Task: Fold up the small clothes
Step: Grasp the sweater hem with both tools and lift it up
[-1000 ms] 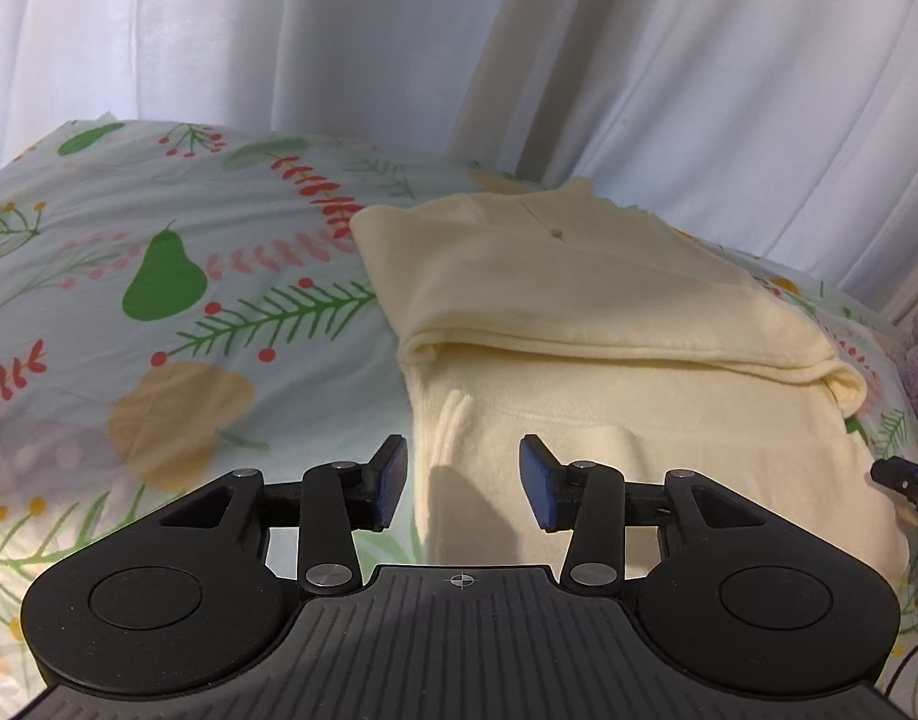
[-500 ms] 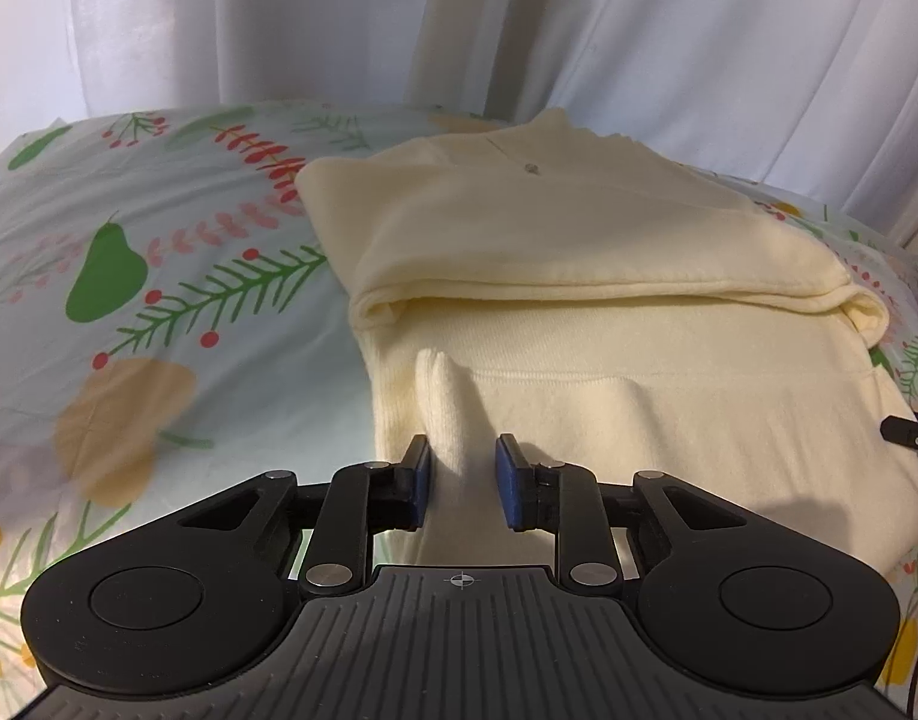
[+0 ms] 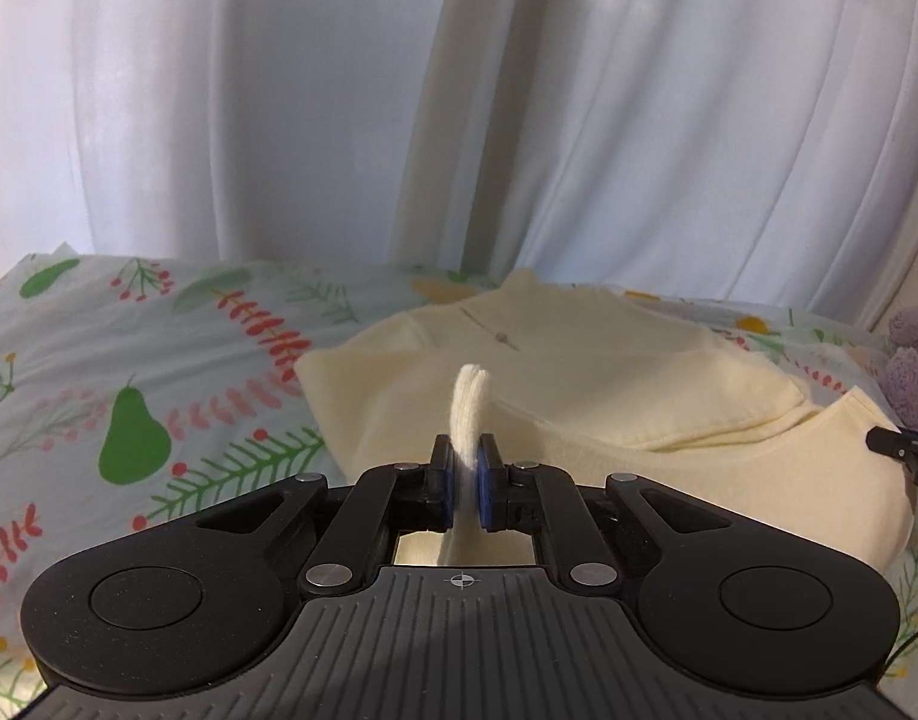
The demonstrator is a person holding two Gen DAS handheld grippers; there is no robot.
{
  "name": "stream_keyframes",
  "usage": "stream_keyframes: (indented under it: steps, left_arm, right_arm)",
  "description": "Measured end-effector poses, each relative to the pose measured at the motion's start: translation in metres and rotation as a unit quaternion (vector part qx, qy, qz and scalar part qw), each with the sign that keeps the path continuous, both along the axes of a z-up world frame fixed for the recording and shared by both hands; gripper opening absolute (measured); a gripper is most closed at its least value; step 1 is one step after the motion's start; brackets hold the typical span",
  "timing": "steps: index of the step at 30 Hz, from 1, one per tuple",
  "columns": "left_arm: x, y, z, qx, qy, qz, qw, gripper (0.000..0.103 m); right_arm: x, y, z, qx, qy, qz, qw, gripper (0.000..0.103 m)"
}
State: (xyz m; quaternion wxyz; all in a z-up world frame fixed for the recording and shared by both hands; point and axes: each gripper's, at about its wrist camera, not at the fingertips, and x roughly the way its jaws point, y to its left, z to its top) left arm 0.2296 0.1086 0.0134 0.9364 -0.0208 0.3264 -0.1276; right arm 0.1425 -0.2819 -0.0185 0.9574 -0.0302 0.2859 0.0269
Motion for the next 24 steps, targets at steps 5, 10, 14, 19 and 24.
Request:
stream_keyframes:
  steps: [5,10,14,19,24]
  left_arm:
    - [0.055,-0.008,0.001,0.004,-0.027,0.034,0.9990,0.010]
    - [0.098,-0.022,-0.042,0.035,0.026,0.040,0.9982,0.014]
    - [0.095,-0.022,-0.062,0.044,0.046,0.015,0.9978,0.030]
    - [0.087,-0.023,-0.067,0.059,0.038,-0.023,0.9973,0.035]
    - [0.089,-0.035,-0.074,0.101,0.038,-0.037,0.9935,0.005]
  right_arm:
    - [0.048,-0.003,0.010,-0.005,-0.032,-0.027,0.999,0.007]
    - [0.099,-0.009,-0.013,0.021,0.003,-0.044,0.999,0.007]
    - [0.110,-0.013,-0.035,0.027,0.041,-0.041,0.998,0.008]
    - [0.098,-0.008,-0.038,-0.008,0.042,-0.006,0.999,0.011]
    - [0.100,0.000,-0.042,-0.039,0.049,0.008,0.998,0.011]
